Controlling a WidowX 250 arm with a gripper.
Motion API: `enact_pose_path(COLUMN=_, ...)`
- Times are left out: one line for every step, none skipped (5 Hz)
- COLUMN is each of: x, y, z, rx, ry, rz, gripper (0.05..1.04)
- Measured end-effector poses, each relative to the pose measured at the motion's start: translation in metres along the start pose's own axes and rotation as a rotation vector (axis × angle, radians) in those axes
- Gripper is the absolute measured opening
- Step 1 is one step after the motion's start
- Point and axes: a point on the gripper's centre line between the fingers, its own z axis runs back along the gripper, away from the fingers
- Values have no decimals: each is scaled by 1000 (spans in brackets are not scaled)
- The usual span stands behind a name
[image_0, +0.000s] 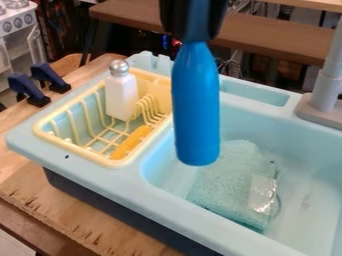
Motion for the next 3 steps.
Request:
enact_pose_path(x=63, y=-12, z=-52, rx=49, ry=29, rz=37, gripper=357)
enact_pose_path(x=95, y=-44, z=-83, rx=64, ry=10, rz=0, gripper=357)
enact_pose_path(x=93, y=-44, z=-96, rx=46, ry=21, rz=12, gripper=357)
